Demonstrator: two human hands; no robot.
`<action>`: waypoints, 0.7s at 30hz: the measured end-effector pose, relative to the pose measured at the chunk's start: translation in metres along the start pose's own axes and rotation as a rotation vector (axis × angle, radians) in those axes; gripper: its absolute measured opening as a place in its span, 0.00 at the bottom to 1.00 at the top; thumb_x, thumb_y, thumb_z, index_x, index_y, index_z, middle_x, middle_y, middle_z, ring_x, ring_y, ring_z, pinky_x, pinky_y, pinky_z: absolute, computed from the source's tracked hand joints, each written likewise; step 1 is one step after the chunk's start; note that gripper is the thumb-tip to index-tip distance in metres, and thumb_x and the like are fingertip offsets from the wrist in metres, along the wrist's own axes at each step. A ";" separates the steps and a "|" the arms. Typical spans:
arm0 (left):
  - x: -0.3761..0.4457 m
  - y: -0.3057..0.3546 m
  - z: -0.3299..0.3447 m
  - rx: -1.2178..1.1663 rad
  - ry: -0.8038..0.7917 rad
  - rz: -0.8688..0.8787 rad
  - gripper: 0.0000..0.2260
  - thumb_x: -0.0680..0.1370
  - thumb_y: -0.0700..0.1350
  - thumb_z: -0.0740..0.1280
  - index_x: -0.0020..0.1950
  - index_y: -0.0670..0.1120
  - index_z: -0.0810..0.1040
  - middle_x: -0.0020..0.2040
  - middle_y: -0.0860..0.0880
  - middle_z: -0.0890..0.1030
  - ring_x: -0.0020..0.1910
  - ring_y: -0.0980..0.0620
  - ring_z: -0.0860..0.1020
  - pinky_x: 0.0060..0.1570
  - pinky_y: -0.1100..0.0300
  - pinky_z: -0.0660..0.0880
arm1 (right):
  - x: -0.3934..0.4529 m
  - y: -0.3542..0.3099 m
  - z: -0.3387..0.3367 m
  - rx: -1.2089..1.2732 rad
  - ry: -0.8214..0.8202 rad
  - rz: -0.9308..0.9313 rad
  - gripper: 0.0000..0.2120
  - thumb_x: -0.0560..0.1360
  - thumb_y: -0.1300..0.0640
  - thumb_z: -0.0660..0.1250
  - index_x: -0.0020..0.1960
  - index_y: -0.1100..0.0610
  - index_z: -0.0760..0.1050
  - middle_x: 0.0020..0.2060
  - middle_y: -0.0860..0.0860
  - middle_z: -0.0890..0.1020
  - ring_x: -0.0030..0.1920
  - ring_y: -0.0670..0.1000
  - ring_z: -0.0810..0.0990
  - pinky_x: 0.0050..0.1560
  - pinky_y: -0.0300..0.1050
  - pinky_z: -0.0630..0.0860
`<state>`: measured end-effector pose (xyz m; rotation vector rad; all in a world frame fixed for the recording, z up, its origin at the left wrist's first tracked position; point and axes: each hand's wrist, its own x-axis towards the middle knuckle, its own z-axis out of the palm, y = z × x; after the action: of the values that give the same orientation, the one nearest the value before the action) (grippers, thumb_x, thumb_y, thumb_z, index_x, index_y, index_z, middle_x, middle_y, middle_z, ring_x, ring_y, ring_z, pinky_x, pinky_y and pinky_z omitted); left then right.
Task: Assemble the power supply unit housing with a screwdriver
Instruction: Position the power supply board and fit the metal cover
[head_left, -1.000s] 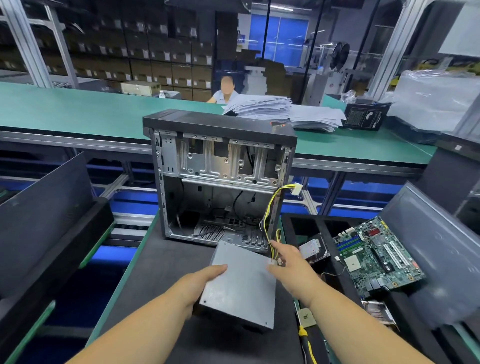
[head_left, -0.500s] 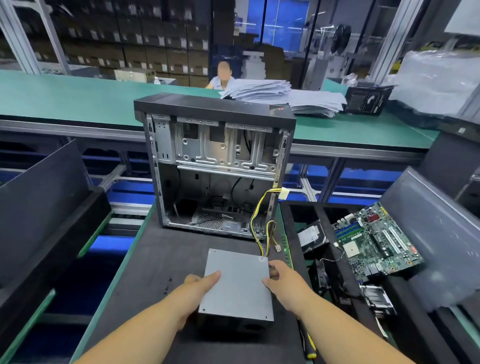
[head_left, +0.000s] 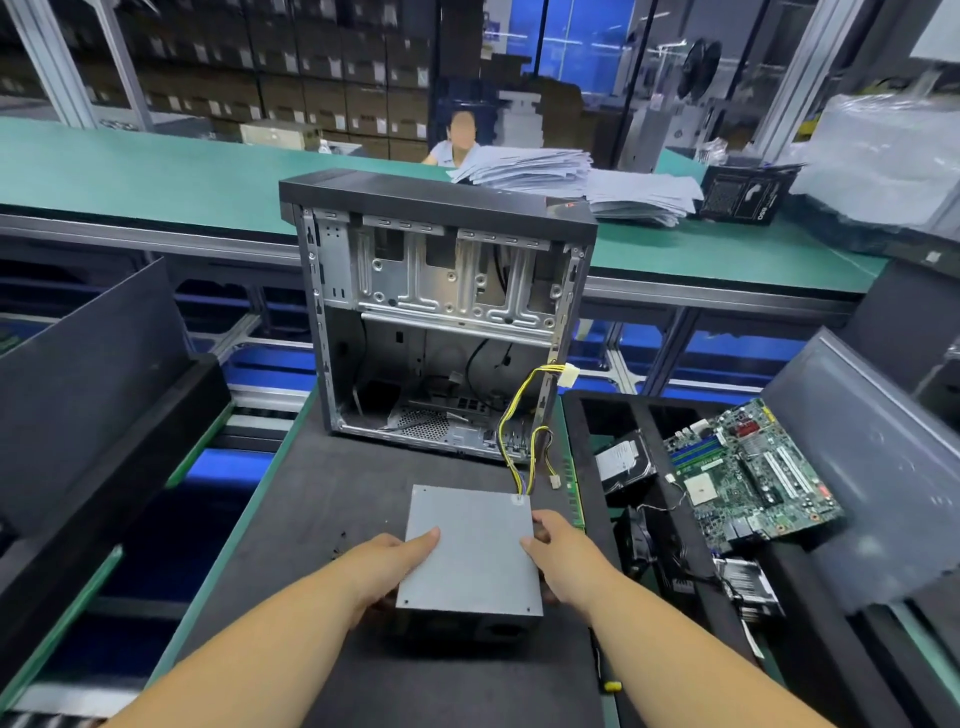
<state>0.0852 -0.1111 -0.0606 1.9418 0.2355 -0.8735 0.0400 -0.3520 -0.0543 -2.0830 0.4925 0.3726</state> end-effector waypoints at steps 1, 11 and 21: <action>0.000 0.000 0.001 0.035 0.014 -0.010 0.36 0.65 0.75 0.64 0.61 0.50 0.77 0.57 0.51 0.82 0.56 0.49 0.79 0.64 0.50 0.72 | 0.001 -0.001 0.001 -0.024 0.006 -0.007 0.15 0.82 0.53 0.60 0.68 0.48 0.67 0.58 0.46 0.78 0.53 0.53 0.81 0.53 0.55 0.80; -0.002 0.005 0.011 0.324 0.160 -0.070 0.40 0.68 0.76 0.54 0.69 0.50 0.74 0.67 0.46 0.74 0.65 0.44 0.73 0.68 0.51 0.68 | -0.006 0.017 -0.013 -0.449 0.161 -0.012 0.16 0.82 0.43 0.56 0.60 0.53 0.71 0.55 0.52 0.79 0.49 0.54 0.78 0.52 0.47 0.74; -0.017 0.024 0.015 0.284 0.503 0.172 0.36 0.74 0.65 0.65 0.78 0.54 0.57 0.74 0.45 0.63 0.71 0.40 0.59 0.65 0.47 0.65 | -0.016 0.064 -0.026 -0.713 0.072 0.186 0.14 0.77 0.58 0.63 0.59 0.57 0.62 0.59 0.55 0.79 0.57 0.57 0.79 0.45 0.45 0.70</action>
<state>0.0778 -0.1322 -0.0373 2.3889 0.2420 -0.3047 -0.0029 -0.4022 -0.0799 -2.7511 0.6662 0.6556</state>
